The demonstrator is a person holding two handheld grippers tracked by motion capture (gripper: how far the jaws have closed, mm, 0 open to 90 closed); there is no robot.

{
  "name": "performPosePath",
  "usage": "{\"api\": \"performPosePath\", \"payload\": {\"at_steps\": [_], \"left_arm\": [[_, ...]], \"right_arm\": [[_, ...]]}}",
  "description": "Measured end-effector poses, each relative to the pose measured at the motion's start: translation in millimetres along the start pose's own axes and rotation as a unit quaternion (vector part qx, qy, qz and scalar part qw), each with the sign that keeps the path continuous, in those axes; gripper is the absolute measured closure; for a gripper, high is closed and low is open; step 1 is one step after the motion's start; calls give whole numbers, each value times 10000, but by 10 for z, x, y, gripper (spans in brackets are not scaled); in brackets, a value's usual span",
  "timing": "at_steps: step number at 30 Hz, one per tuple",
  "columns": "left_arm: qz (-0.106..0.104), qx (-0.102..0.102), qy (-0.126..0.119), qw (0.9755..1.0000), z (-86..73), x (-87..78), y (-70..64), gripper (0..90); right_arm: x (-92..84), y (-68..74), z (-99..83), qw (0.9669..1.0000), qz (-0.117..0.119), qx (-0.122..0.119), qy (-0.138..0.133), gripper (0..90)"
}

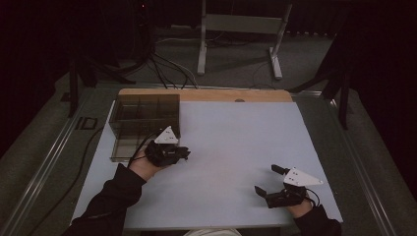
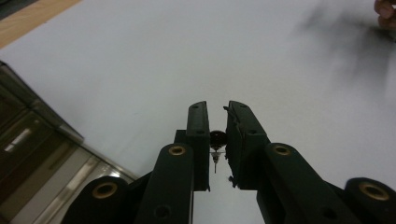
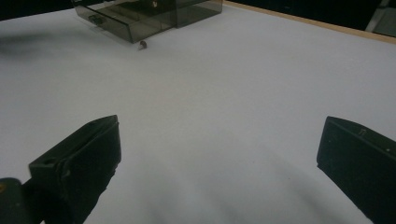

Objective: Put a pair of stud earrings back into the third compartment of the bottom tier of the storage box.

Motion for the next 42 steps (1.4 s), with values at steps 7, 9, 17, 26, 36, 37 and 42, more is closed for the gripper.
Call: {"api": "performPosePath", "payload": {"at_steps": [7,9,17,26,36,37,42], "left_arm": [[77,-96,-29,9999,-3,-35,88,815],[104,-120,-59,9999,-3,-44,113,815],[254,-248,-65,9993,-32,-52,242,815],[410,-372,-123,9984,-36,-104,377,814],[562,-593,-192,9965,-75,-143,518,815],[562,-593,-192,9965,-75,-143,518,815],[638,-731,-225,9950,-107,-143,590,814]], "right_arm": [[3,10,-2,10000,5,-34,13,1],[3,8,-6,10000,12,-29,20,1],[-1,5,-4,10000,6,-25,12,1],[3,6,-11,10000,3,-38,32,1],[1,5,-8,10000,-5,-36,26,1],[1,5,-8,10000,-5,-36,26,1],[2,4,-7,10000,0,-20,24,1]]}}
Point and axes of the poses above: each handheld gripper's, and its own axes: x roughly forward along the jaws, z roughly out of its top, y roughly to its left, the point moved 8 cm from there along x, roughly forward along the jaws, and after that the axes turned 5 degrees about -x, right-handed, at the moved point
